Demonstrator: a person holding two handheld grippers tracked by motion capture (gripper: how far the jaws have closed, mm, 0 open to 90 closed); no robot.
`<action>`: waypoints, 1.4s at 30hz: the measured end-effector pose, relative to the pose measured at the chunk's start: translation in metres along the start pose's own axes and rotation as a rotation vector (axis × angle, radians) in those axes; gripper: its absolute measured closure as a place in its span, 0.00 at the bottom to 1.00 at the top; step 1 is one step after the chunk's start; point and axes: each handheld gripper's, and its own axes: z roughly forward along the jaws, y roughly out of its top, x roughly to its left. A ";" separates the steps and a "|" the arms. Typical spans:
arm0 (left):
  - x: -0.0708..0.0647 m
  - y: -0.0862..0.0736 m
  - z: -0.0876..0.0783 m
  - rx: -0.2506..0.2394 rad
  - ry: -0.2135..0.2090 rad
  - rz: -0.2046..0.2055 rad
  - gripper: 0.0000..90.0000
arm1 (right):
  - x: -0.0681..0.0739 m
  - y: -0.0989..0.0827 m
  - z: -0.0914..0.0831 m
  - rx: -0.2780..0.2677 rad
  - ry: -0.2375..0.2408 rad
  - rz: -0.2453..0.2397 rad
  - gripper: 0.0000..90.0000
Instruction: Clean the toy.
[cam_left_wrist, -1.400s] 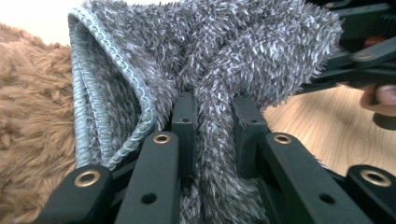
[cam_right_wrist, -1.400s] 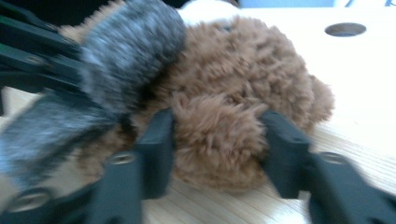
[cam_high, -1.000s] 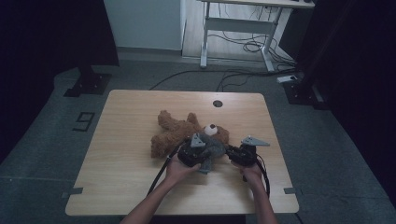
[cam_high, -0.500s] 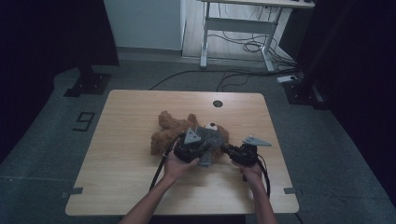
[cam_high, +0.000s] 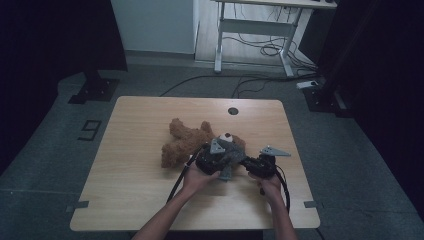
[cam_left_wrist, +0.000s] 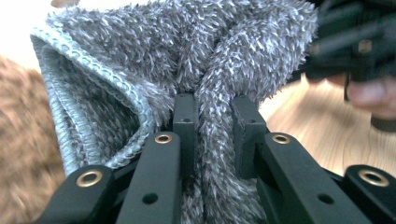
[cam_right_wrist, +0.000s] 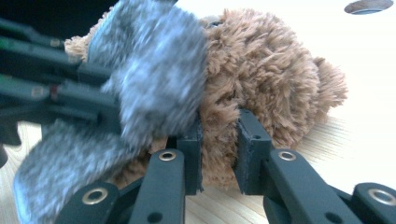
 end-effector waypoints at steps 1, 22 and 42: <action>-0.001 -0.002 0.001 0.006 -0.002 0.001 0.83 | 0.000 0.000 0.000 -0.003 -0.001 0.003 0.82; -0.002 -0.029 -0.014 0.003 -0.072 -0.006 0.83 | -0.004 -0.001 -0.002 -0.017 0.015 0.011 0.82; 0.003 -0.025 0.008 0.017 -0.032 -0.018 0.83 | -0.008 -0.005 -0.002 0.015 0.021 0.017 0.82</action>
